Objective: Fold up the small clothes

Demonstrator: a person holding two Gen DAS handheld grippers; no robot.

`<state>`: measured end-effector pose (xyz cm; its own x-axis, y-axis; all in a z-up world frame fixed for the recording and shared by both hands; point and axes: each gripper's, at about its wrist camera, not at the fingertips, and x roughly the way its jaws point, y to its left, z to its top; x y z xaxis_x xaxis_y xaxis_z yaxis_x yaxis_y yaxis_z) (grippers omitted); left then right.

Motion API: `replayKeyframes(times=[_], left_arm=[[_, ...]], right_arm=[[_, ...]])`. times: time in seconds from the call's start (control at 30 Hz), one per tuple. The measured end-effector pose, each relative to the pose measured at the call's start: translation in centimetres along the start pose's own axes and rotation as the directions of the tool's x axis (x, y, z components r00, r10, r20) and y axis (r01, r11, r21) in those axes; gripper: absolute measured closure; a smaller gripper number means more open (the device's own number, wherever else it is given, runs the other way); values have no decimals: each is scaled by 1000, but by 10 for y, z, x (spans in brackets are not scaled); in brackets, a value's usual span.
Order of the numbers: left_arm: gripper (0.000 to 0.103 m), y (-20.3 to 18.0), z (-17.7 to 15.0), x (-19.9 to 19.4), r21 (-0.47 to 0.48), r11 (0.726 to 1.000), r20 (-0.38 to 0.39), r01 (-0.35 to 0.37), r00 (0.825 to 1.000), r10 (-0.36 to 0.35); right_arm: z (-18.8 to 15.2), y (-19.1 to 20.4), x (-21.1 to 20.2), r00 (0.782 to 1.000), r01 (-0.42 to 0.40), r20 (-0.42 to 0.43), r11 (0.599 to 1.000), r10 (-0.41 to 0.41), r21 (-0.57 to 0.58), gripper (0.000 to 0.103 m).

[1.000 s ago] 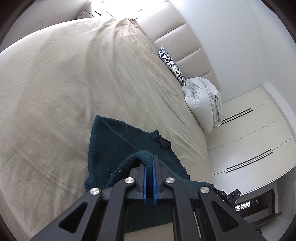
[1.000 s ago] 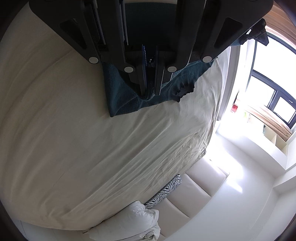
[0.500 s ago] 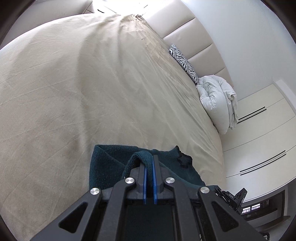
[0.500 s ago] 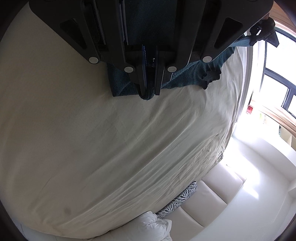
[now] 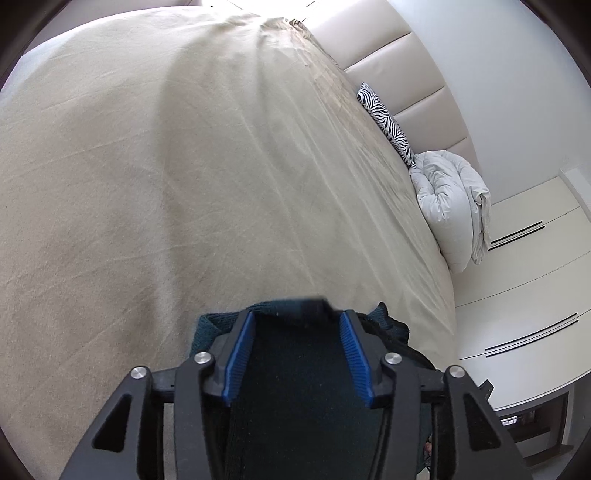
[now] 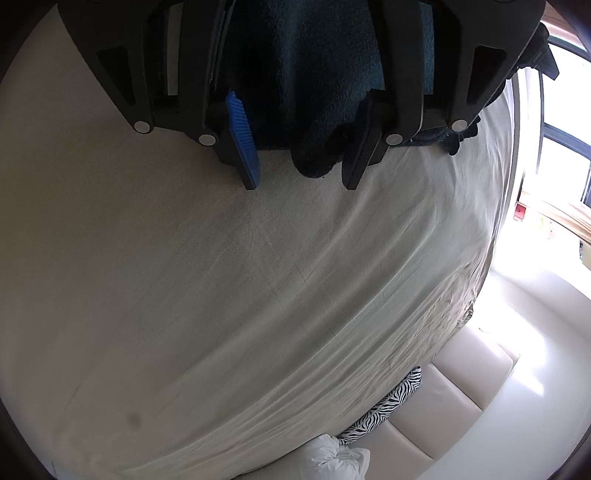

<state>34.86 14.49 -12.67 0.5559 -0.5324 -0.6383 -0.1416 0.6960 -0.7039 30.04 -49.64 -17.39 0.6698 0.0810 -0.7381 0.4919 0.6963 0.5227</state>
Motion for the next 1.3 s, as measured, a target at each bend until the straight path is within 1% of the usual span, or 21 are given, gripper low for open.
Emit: replayKeyframes(times=[0.07,0.17,0.3,0.37,0.43,0.5,0.57,0.67,0.7,0.77,0.87,0.9,0.97,1.0,1.07,1.1,1.13,1.17,1.2,1.27,1.3], left_arm=[[38,-5,0,-8,15,1000,27,-16,1000,16],[36,-4,-2,-20,14,1000,46,-5,999,5],[36,0,-15,-38,32,999,62,-17,998,15],[36,-4,-28,-48,71,997,66,-34,997,29],[36,-10,-44,-57,125,991,73,-47,997,38],[36,-17,-61,-64,173,983,77,-70,995,57],[36,-23,-77,-66,220,973,66,-72,996,59],[36,-28,-97,-63,276,953,60,-122,992,110],[37,-27,-102,-62,278,952,53,-125,992,115],[39,-23,-110,-66,274,952,60,-134,991,123],[39,-26,-123,-78,303,943,101,-141,988,115],[39,-30,-126,-81,328,935,109,-133,989,103],[39,-39,-133,-80,390,910,119,-142,987,103],[39,-42,-136,-76,417,896,116,-156,986,118],[39,-41,-140,-61,433,883,90,-179,984,156],[44,-36,-142,-54,431,881,74,-197,980,183],[48,-31,-143,-49,430,879,61,-206,978,200],[50,-28,-146,-49,436,875,64,-208,978,201],[50,-27,-149,-51,450,869,70,-206,978,196],[51,-26,-151,-52,468,858,69,-212,977,203],[52,-25,-152,-54,468,858,69,-212,977,204]], right_arm=[[0,-1,-2,1000,0,-2,1000,0,6,55],[-2,5,-11,1000,17,14,1000,-17,-11,55],[-3,10,-28,997,58,45,998,-57,-23,55],[-4,8,-40,995,70,66,997,-69,-21,55],[-7,10,-52,996,61,66,997,-58,-38,55],[-16,15,-62,997,58,57,995,-53,-84,55],[-30,21,-73,998,49,37,987,-44,-153,55],[-54,34,-78,997,81,25,965,-77,-248,55],[-61,34,-79,996,93,20,960,-90,-264,55],[-72,28,-82,996,82,-5,963,-87,-257,55],[-91,15,-95,998,65,-1,968,-68,-244,55],[-97,13,-98,999,30,-8,969,-33,-245,55],[-105,11,-106,998,-56,-24,964,51,-262,55],[-110,9,-109,996,-88,-37,958,81,-271,55],[-115,5,-106,990,-129,-80,956,112,-262,55],[-118,-1,-104,990,-126,-89,961,107,-246,55],[-119,-8,-103,993,-101,-80,968,85,-231,56],[-119,-16,-105,995,-94,-65,973,82,-212,58],[-117,-25,-107,996,-80,-48,979,72,-189,58],[-111,-45,-108,1000,22,-10,991,-24,-134,58],[-109,-55,-112,1000,12,-2,995,-12,-98,58]])
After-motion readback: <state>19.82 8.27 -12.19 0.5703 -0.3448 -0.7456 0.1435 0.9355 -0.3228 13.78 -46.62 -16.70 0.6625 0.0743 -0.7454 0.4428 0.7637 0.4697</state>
